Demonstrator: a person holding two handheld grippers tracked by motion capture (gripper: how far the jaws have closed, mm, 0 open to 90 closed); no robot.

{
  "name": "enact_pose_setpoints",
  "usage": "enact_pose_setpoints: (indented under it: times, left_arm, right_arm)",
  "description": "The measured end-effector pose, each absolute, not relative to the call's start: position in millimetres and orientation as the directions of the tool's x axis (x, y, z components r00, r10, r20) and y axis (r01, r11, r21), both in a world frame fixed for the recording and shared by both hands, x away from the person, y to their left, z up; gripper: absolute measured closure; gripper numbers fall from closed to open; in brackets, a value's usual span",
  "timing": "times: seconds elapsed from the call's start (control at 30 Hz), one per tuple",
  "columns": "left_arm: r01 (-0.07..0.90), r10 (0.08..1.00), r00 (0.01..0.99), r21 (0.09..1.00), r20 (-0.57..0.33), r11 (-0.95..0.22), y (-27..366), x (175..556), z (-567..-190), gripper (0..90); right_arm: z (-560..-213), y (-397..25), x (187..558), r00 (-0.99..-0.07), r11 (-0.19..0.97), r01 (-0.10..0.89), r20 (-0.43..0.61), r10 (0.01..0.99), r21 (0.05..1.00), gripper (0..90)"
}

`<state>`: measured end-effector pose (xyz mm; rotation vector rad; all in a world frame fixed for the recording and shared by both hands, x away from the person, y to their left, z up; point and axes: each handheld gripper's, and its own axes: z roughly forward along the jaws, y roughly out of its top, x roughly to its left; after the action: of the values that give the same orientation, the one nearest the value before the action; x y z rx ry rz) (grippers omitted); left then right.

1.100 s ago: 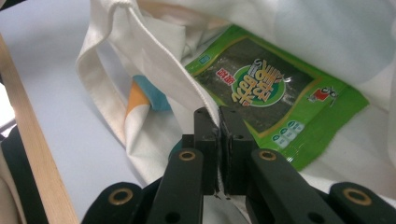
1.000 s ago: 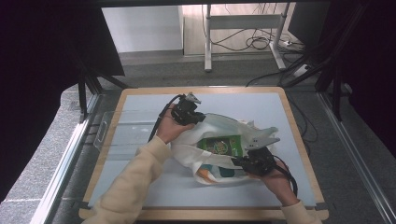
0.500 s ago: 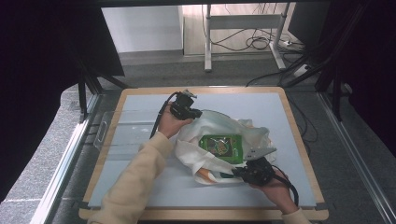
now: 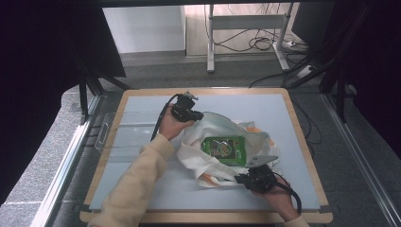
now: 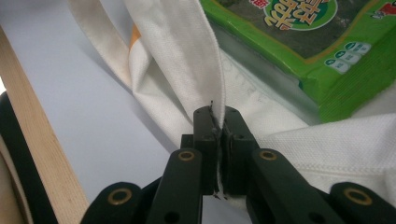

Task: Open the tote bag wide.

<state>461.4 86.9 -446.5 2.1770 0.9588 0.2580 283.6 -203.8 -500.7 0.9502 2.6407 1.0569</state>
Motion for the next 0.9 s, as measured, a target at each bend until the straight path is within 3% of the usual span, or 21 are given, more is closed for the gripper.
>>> enact_pose_setpoints:
  times: [0.33, 0.53, 0.67, 0.9]
  left_arm:
    - [0.521, 0.679, 0.73, 0.705, -0.076, -0.481, 84.3, 446.1, -433.1, 80.1]
    - [0.48, 0.671, 0.74, 0.733, -0.044, -0.482, 90.2, 428.2, -413.7, 61.2]
    - [0.425, 0.648, 0.762, 0.765, -0.013, -0.484, 99.1, 400.9, -393.1, 52.6]
    - [0.393, 0.596, 0.803, 0.769, -0.019, -0.504, 105.7, 369.0, -390.8, 46.7]
  right_arm:
    - [-496.6, -204.4, 284.1, -0.787, 0.538, 0.495, 0.09, 0.61, 0.682, 82.8]
    - [-494.0, -205.5, 284.6, -0.787, 0.524, 0.495, 0.102, 0.608, 0.693, 74.3]
    - [-487.8, -204.7, 282.0, -0.783, 0.509, 0.483, 0.092, 0.615, 0.712, 61.1]
    - [-473.2, -206.2, 278.7, -0.766, 0.45, 0.459, 0.086, 0.637, 0.766, 49.8]
